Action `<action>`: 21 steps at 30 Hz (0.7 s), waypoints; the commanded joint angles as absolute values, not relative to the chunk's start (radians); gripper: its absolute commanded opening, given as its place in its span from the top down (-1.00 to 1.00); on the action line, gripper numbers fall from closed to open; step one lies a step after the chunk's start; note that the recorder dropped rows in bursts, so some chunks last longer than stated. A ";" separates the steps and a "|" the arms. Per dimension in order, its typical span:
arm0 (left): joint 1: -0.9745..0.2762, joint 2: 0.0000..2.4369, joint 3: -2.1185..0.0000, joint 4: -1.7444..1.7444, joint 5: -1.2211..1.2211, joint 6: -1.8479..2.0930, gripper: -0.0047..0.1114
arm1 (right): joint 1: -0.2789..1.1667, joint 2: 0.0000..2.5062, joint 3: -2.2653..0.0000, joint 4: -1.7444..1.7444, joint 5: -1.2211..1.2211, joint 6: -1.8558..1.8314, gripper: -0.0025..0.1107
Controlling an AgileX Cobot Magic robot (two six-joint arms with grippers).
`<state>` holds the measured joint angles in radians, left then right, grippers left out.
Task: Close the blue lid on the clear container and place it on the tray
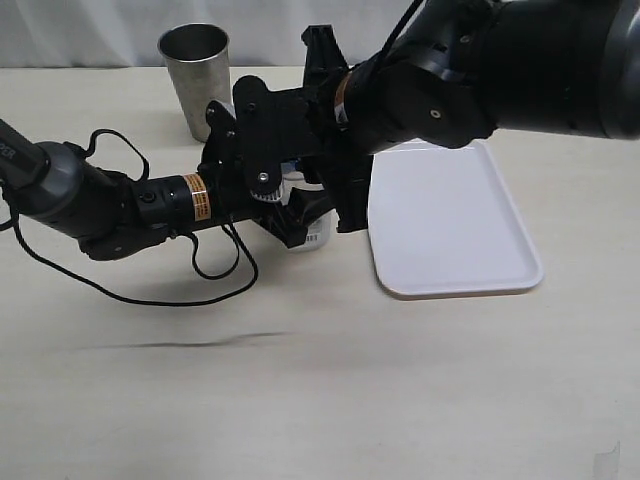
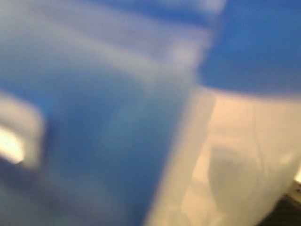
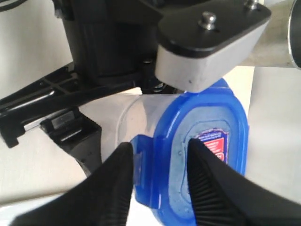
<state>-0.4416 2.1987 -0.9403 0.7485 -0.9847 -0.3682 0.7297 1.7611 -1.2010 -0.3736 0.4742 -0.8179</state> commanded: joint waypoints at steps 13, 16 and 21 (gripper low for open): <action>-0.453 2.208 -0.934 0.826 -0.978 -0.371 0.92 | 0.722 1.678 -1.150 -0.141 0.628 -0.672 0.11; -0.453 2.208 -0.934 0.823 -0.975 -0.371 0.92 | 0.722 1.645 -1.150 -0.094 0.626 -0.677 0.11; -0.453 2.208 -0.934 0.822 -0.970 -0.371 0.92 | 0.718 1.598 -1.150 -0.055 0.622 -0.672 0.11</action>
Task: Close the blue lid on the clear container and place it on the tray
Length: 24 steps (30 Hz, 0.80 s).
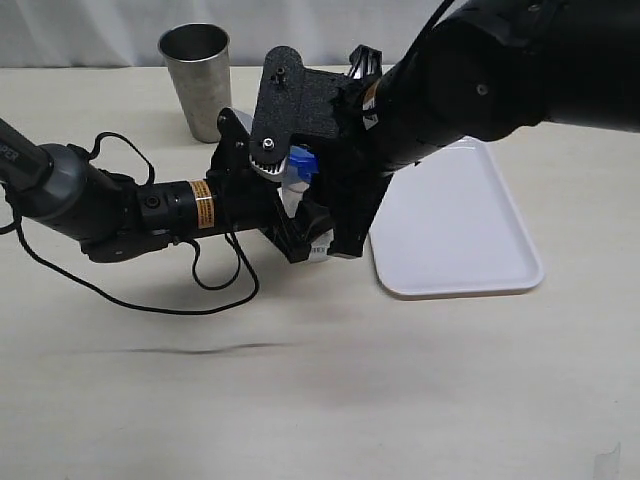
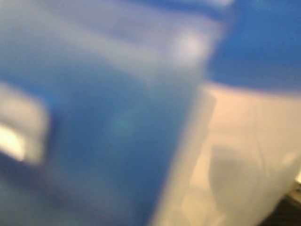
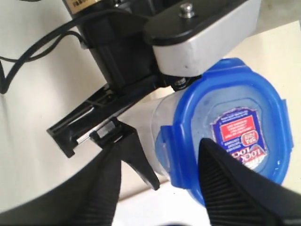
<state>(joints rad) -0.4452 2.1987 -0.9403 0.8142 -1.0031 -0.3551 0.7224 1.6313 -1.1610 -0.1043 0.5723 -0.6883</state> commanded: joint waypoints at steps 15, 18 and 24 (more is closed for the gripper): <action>-0.453 2.208 -0.934 0.819 -0.970 -0.371 0.92 | 0.387 1.507 -1.151 0.660 0.622 -0.526 0.20; -0.453 2.208 -0.934 0.819 -0.970 -0.371 0.92 | 0.289 1.556 -1.151 0.786 0.733 -0.508 0.20; -0.453 2.208 -0.934 0.819 -0.970 -0.371 0.92 | 0.183 1.681 -1.151 1.045 0.895 -0.679 0.19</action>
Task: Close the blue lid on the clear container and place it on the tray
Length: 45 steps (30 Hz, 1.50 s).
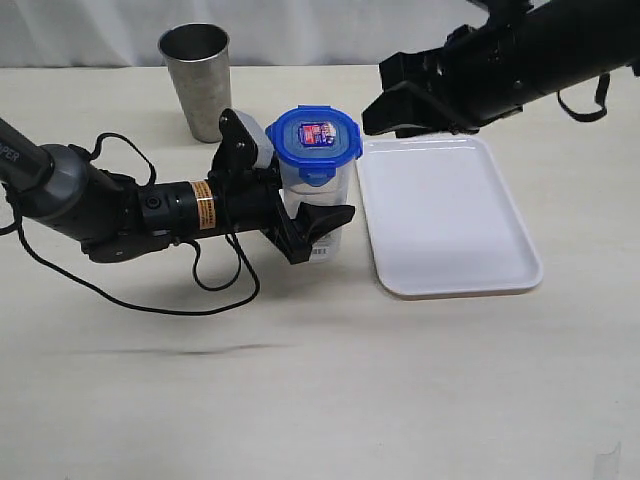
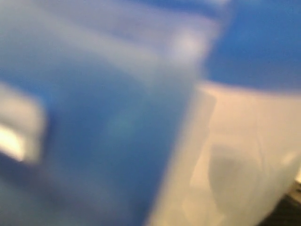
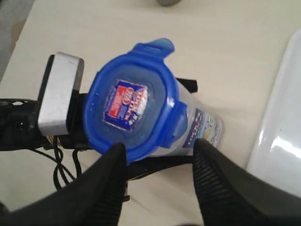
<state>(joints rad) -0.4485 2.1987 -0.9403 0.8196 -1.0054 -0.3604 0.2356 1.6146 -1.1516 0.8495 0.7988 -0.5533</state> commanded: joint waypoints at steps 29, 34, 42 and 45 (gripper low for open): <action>-0.453 2.202 -0.934 0.945 -0.963 -0.182 0.92 | 0.171 1.786 -1.174 1.194 0.993 -0.906 0.05; -0.453 2.188 -0.934 0.950 -0.963 -0.182 0.92 | 0.135 1.749 -1.190 1.181 0.990 -0.905 0.05; -0.453 2.180 -0.934 1.055 -0.969 -0.021 0.92 | 0.155 1.658 -1.278 0.977 1.012 -0.959 0.05; -0.453 2.180 -0.934 1.064 -0.985 -0.020 0.92 | 0.219 1.639 -1.278 0.876 0.977 -0.973 0.05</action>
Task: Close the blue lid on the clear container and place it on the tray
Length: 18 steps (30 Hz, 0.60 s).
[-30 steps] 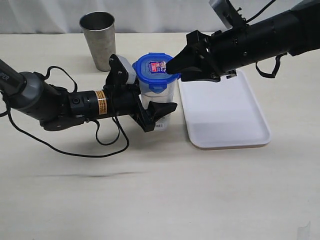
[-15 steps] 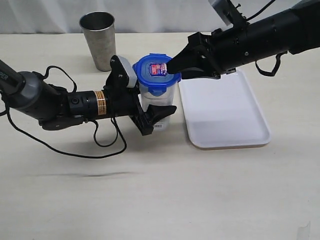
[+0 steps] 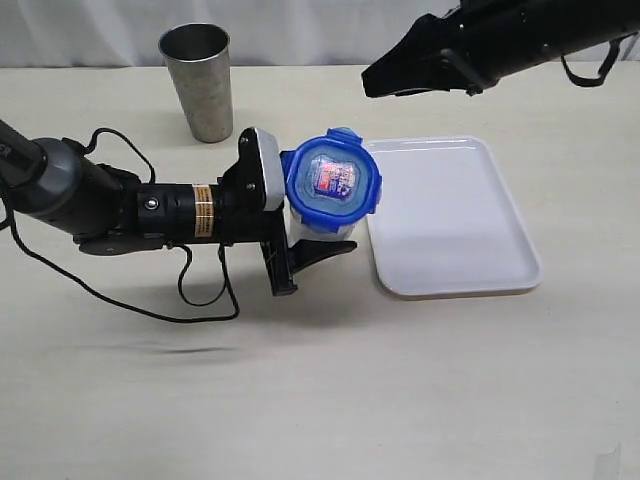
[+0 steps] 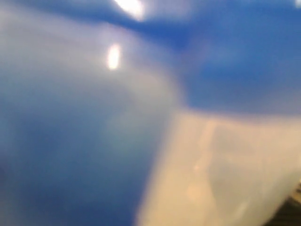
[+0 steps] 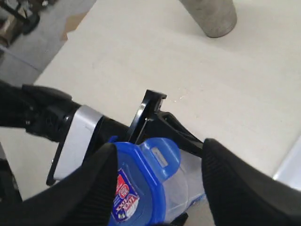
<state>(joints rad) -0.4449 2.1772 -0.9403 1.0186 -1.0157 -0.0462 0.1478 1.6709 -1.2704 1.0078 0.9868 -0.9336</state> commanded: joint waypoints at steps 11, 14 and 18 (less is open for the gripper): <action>-0.453 2.180 -0.934 1.090 -0.980 -0.020 0.92 | 0.493 1.642 -1.280 0.425 0.808 -0.958 0.11; -0.453 2.180 -0.934 1.091 -0.978 -0.020 0.92 | 0.500 1.651 -1.280 0.293 0.789 -0.819 0.12; -0.453 2.180 -0.934 1.091 -0.978 -0.022 0.92 | 0.500 1.667 -1.280 0.306 0.813 -0.808 0.12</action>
<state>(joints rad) -0.4466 2.1757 -0.9403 1.0663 -1.0256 -0.0153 0.5002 1.6507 -1.2769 0.3144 0.8004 -0.8177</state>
